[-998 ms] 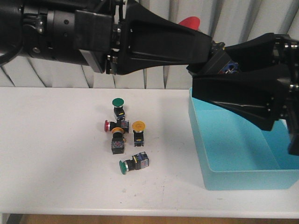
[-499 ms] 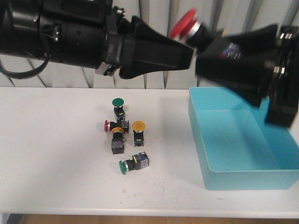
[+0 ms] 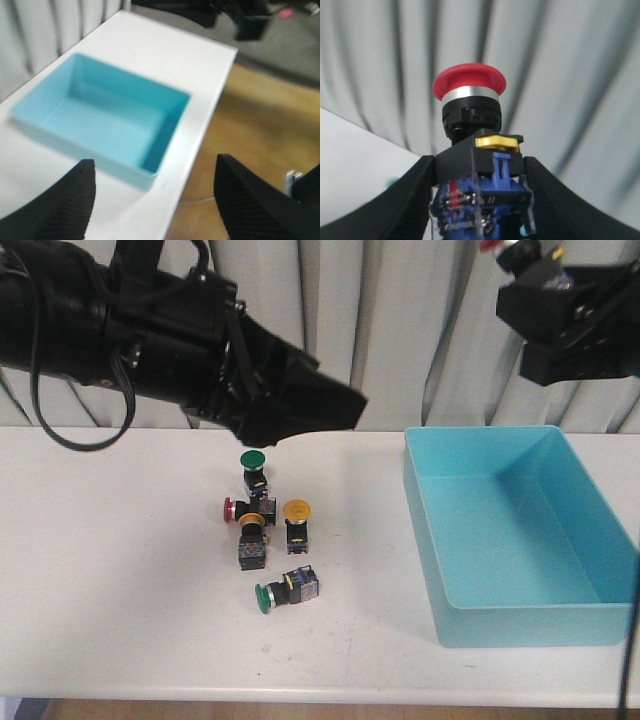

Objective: Pick red and yellow buttons and place in box
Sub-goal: 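Lower the red button into the blue box and open right gripper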

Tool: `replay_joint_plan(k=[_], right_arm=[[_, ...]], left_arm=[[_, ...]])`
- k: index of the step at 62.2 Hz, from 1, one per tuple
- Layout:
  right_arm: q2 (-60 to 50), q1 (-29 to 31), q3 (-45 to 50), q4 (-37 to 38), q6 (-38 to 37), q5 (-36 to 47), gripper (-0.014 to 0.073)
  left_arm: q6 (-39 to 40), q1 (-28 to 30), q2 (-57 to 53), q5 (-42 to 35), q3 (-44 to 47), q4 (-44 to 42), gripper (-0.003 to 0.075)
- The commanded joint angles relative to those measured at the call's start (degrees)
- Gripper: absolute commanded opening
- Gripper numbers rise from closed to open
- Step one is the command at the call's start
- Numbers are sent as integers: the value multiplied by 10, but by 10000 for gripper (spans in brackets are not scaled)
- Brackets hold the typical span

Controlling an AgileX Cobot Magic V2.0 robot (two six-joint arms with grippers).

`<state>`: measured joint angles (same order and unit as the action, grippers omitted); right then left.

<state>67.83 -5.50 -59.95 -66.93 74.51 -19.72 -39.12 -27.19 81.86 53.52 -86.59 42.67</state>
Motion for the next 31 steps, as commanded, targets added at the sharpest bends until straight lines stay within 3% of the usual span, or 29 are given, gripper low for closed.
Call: replay_joint_plan(k=[1,14,31], right_arm=[[58,4,-15,41,-33,68,-10],[232,4,-15,54,-79,101,-7],[363,4,-15,61,-127,111,-6]], left_arm=[[44,-2,-17,-21,-14,-63,447],[115,-2,-17,-9,-14,-183,359],[142,-2,-17,10,-14,-247,246]])
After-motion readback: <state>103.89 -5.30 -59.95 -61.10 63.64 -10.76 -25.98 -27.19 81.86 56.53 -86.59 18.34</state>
